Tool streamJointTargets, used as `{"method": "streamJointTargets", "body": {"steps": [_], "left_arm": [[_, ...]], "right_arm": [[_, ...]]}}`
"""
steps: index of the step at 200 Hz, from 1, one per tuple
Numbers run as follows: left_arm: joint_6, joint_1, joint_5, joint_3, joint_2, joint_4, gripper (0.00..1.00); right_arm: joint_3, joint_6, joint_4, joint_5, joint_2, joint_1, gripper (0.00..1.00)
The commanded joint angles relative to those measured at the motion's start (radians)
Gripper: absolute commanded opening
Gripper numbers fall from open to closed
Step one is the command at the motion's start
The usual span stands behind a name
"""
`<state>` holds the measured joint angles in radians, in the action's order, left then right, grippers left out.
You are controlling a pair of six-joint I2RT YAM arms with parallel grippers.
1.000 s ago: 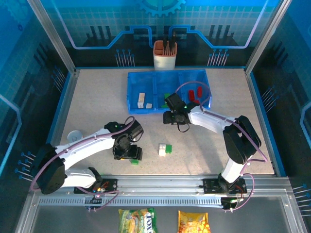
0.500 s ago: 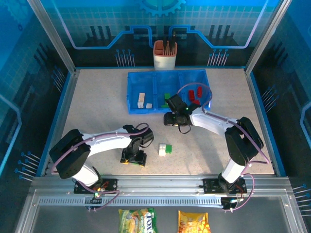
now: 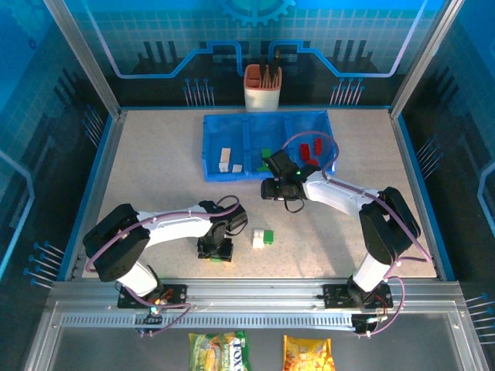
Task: Sort the legos into containers by color
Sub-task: Pick up the lego from the middle-left of the table.
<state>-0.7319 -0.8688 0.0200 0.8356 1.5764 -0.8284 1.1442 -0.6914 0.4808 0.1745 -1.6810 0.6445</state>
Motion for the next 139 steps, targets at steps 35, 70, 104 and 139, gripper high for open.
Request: {"method": "streamJointTargets", "body": {"steps": [35,70,104,139], "left_arm": [[-0.028,-0.016,-0.023,-0.018,-0.027,-0.023,0.43],[-0.031,-0.018,-0.025,-0.007,-0.041,-0.037,0.40],[-0.031,-0.017,-0.037,0.034,-0.050,-0.062,0.39],[-0.003,-0.018,-0.038,0.108,-0.022,-0.066,0.39]], "right_arm": [[-0.016,-0.015,0.019,-0.006,0.041,-0.015,0.56],[-0.016,-0.014,0.028,0.000,0.047,-0.015,0.56],[-0.022,-0.013,0.032,0.006,0.055,-0.016,0.56],[-0.041,-0.011,0.044,0.017,0.077,-0.020,0.55]]}}
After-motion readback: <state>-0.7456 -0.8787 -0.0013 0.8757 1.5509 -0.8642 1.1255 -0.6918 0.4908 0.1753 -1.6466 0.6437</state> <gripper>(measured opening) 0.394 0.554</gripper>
